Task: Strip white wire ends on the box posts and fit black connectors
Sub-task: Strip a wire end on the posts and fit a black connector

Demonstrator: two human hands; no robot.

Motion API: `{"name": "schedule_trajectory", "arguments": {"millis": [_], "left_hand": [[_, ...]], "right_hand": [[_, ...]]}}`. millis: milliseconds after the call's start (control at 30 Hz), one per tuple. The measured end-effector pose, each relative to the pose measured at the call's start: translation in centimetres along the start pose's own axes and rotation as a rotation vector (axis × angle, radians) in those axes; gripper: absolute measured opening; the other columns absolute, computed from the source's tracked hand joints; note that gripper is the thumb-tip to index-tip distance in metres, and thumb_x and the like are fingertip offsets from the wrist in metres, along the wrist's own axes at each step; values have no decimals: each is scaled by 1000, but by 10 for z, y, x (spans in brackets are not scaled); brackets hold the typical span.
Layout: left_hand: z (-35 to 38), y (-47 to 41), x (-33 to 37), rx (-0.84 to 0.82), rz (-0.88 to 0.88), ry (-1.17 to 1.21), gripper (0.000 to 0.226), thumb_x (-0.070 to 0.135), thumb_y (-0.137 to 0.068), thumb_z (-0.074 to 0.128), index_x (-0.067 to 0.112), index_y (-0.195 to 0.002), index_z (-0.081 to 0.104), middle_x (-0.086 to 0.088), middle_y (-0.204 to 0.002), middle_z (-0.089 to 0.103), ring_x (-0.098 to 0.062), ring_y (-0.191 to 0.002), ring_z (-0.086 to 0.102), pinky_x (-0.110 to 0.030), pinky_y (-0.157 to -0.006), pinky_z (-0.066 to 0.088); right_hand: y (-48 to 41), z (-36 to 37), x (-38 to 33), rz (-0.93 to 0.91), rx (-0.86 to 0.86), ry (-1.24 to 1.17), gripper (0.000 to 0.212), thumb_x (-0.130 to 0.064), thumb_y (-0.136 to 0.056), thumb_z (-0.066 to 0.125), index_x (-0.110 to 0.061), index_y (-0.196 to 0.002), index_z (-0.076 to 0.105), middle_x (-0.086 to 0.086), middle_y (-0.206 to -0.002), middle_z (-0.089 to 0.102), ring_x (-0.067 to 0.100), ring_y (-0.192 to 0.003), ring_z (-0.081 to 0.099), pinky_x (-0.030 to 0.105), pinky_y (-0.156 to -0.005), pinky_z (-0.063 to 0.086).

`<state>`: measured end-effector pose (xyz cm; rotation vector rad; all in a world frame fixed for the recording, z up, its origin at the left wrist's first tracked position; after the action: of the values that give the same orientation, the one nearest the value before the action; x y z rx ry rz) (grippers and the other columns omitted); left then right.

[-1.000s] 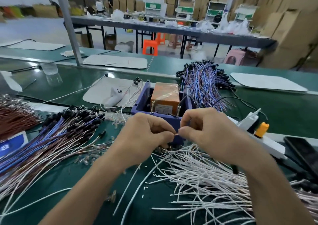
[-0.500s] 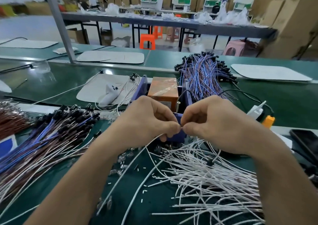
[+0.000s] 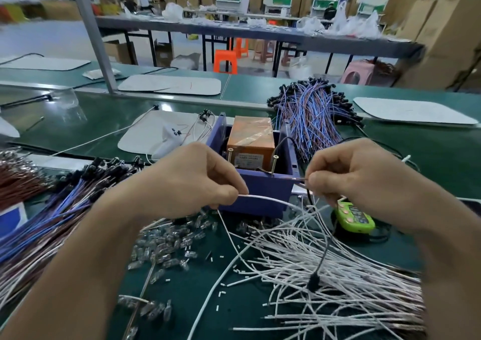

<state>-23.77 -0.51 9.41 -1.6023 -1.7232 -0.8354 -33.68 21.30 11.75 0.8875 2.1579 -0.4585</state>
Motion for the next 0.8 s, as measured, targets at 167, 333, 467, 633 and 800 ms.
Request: {"name": "schedule_trajectory", "arguments": {"millis": [167,333,467,633,800], "left_hand": [[24,-9,14,63,120,107,19,12,-84,77,29,-81,83,4,-59,69,-6,-55,59,-13,-55,44],[40,-16,16,74,143,240,9,12,-83,80,20,-84,84,-2,-67,73,-12,-58,60,-27,-62,52],[47,-12,18,-148,136,182,6,23,-81,80,24,-86,84,-5,-74,76,-12,-63,63,-26,-62,55],[28,-5,13,-206,79,159,11,22,-81,80,27,-90,84,-2,-74,78,-8,-55,63,-18,-54,50],[-12,4,1,-111,58,204,32,35,-66,92,31,-97,84,-8,-72,76,-10,-52,61,-18,-57,52]], "right_hand": [[-8,38,-20,-86,34,-149,8,-22,-89,67,-20,-82,71,23,-87,71,46,-85,65,61,-79,56],[-8,38,-10,-13,-2,-105,26,-10,-101,57,-22,-80,64,7,-57,66,24,-42,58,28,-42,42],[1,24,-9,-3,-157,-20,23,-11,-98,63,-23,-79,69,-10,-51,65,4,-34,38,13,-36,28],[10,2,-1,55,-224,-45,22,-11,-98,62,-26,-83,70,8,-59,71,15,-41,30,20,-40,24],[12,-15,13,76,-162,-61,24,-10,-98,62,-24,-81,70,10,-54,66,17,-41,28,20,-39,24]]}}
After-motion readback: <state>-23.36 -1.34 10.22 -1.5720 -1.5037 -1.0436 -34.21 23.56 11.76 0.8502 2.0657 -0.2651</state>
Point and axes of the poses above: each hand's wrist, its own y-axis away from the middle knuckle, its own z-axis out of the palm, x = y × z, the point moved 4 cm from there along -y, towards the middle knuckle
